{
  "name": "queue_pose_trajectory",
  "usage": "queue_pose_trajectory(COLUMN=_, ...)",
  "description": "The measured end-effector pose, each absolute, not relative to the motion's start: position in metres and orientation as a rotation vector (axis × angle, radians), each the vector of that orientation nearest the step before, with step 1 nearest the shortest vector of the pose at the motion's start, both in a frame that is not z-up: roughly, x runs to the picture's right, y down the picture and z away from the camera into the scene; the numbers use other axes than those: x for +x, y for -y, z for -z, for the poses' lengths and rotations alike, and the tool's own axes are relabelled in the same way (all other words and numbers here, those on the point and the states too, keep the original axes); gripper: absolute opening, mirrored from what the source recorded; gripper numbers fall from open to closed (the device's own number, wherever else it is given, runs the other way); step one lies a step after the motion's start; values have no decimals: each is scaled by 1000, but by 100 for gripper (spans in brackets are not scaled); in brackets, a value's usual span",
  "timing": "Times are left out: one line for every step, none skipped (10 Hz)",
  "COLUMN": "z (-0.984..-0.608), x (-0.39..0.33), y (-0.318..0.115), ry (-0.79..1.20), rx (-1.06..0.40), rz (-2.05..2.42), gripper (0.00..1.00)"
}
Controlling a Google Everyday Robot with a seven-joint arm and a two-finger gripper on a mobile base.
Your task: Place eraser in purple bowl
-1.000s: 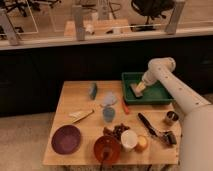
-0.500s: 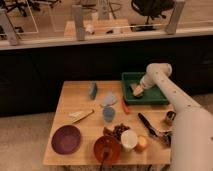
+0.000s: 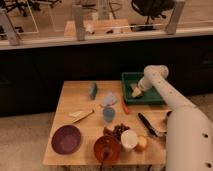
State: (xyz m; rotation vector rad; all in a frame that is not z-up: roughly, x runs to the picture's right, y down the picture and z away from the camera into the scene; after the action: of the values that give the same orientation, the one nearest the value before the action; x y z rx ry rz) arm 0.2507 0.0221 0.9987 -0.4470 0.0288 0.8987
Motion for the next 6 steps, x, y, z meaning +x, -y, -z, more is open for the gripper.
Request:
queue_pose_trajectory(z=-999, x=250, y=-23, ry=-27, rx=-450, rz=-895, gripper=53)
queue_pose_trajectory(z=-998, x=250, y=-22, ry=-25, rx=-451, rz=-892, gripper=43)
queue_pose_trajectory(z=-997, x=251, y=-22, ry=-24, rx=-451, rz=-890, gripper=33)
queue_pose_trajectory(z=-996, x=251, y=-22, ry=-22, rx=-452, rz=-887, gripper=23)
queue_pose_trajectory(z=-995, x=252, y=-22, ry=-22, rx=-454, rz=-887, gripper=14)
queue_pose_trajectory(z=-993, x=254, y=-23, ry=-22, rx=-453, rz=-888, gripper=11)
